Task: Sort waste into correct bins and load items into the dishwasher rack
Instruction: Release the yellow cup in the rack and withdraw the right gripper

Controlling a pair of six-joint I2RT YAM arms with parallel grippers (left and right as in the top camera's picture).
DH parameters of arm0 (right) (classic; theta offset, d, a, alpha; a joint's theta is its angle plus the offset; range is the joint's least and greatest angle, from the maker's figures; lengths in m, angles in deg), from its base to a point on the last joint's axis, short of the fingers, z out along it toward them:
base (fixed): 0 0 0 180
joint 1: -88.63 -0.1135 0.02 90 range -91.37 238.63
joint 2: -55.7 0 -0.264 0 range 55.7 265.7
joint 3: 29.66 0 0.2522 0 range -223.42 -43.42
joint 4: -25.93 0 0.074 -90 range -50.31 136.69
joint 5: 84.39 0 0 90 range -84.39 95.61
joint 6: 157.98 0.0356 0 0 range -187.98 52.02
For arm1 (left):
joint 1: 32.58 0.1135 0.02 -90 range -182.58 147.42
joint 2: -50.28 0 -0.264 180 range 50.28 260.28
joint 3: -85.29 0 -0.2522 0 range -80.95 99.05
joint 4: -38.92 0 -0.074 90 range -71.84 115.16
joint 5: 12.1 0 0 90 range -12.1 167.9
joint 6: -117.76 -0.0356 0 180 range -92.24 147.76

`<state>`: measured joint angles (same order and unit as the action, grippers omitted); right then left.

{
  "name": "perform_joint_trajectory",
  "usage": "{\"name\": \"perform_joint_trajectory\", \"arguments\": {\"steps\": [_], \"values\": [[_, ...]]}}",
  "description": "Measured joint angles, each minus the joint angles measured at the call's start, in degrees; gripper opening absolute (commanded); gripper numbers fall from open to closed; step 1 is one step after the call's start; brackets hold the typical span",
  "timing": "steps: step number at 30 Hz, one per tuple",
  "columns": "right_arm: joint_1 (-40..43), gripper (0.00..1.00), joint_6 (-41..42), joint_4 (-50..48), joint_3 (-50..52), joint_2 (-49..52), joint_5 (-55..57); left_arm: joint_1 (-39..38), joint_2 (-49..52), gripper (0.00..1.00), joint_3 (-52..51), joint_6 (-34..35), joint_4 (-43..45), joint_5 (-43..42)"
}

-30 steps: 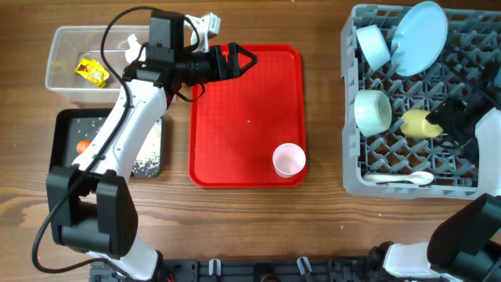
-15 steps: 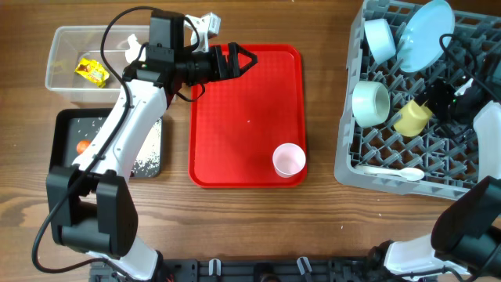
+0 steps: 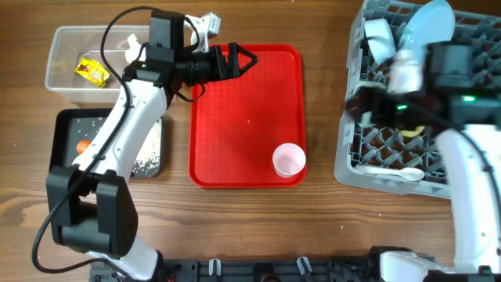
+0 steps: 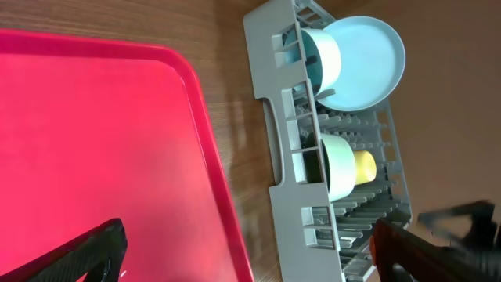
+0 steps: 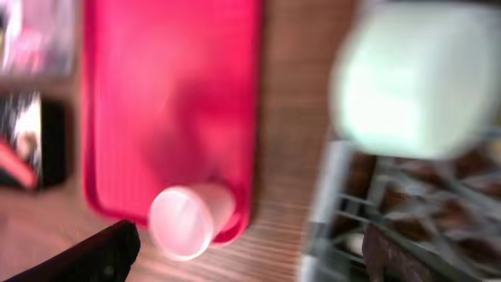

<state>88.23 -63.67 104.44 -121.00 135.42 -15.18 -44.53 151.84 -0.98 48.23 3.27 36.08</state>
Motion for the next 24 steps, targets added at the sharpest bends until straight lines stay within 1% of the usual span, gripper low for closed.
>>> {"name": "perform_joint_trajectory", "arguments": {"steps": [2,5,10,15,21,24], "values": [[-5.22,0.94,0.15,-1.68,2.54,0.15,-0.61,0.00,0.00,1.00,0.00,0.00,-0.02,0.02],[-9.40,0.93,1.99,-4.15,7.56,1.09,-0.61,0.00,0.00,1.00,0.00,0.00,-2.08,0.02],[-9.86,0.94,4.22,-5.49,12.55,3.02,0.76,0.00,0.00,1.00,0.00,0.00,-3.04,0.04],[-9.86,0.95,5.49,-3.34,13.62,3.06,7.13,0.00,0.00,1.00,0.00,-0.02,-3.78,2.05],[-9.86,0.95,5.75,-2.97,13.99,3.06,9.86,0.00,0.00,1.00,0.00,0.00,-5.60,3.61],[-9.86,0.94,6.25,-1.07,14.03,3.06,12.70,0.00,0.00,1.00,0.00,0.00,-6.14,3.89]]}}
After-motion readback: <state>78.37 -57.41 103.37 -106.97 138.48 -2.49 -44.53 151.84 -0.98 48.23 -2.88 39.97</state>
